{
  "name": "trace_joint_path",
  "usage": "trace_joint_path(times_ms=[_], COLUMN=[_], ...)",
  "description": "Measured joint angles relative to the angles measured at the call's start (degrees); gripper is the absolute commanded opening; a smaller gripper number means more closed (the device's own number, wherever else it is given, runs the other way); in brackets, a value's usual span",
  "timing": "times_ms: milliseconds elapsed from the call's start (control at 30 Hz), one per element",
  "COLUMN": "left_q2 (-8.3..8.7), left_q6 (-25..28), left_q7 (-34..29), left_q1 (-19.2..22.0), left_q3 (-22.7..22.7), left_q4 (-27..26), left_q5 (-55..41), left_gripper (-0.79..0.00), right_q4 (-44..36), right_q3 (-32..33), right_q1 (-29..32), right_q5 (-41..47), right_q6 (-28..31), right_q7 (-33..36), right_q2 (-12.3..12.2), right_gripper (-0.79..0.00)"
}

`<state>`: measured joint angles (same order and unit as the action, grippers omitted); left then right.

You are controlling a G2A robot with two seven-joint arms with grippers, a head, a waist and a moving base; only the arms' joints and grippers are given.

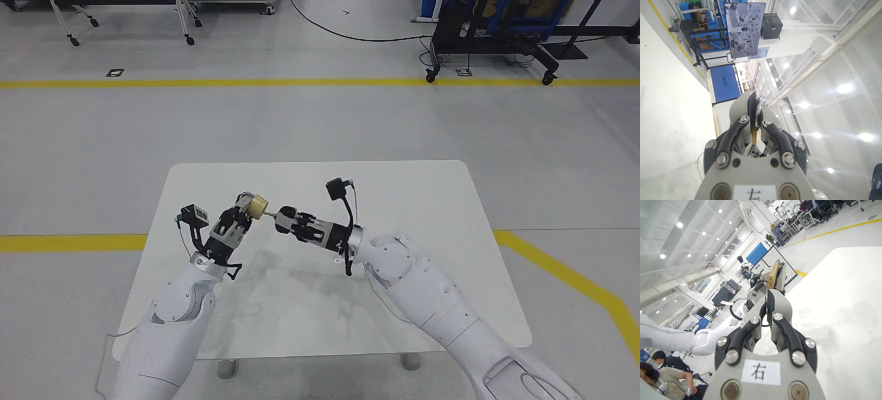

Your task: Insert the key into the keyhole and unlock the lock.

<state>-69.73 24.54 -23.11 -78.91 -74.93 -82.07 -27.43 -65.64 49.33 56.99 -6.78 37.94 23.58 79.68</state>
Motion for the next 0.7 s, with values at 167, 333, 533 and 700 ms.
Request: trace_joint_path(times_ms=[167, 333, 533, 700], left_q2=[-0.12, -0.23, -0.34, -0.44], left_q6=[0.74, 0.82, 1.18, 1.84], left_q7=[0.38, 0.03, -0.38, 0.22], left_q1=[-0.02, -0.09, -0.16, -0.25], left_q3=[-0.08, -0.11, -0.15, -0.31], left_q4=[0.1, 0.1, 0.04, -0.02], left_q5=[1.25, 1.15, 1.86, 3.03], left_gripper=[-0.785, -0.785, -0.785, -0.785], right_q4=[0.98, 1.81, 2.73, 2.92], right_q3=[-0.07, -0.38, -0.83, -1.19], right_q1=[-0.29, -0.67, -1.21, -1.42], right_q5=[0.35, 0.79, 1.31, 1.44], right_q6=[-0.04, -0.23, -0.47, -0.18], right_q7=[-0.51, -0.91, -1.45, -0.97], right_q2=[0.28, 0.64, 1.16, 1.45], right_gripper=[-0.785, -0.785, -0.785, -0.785])
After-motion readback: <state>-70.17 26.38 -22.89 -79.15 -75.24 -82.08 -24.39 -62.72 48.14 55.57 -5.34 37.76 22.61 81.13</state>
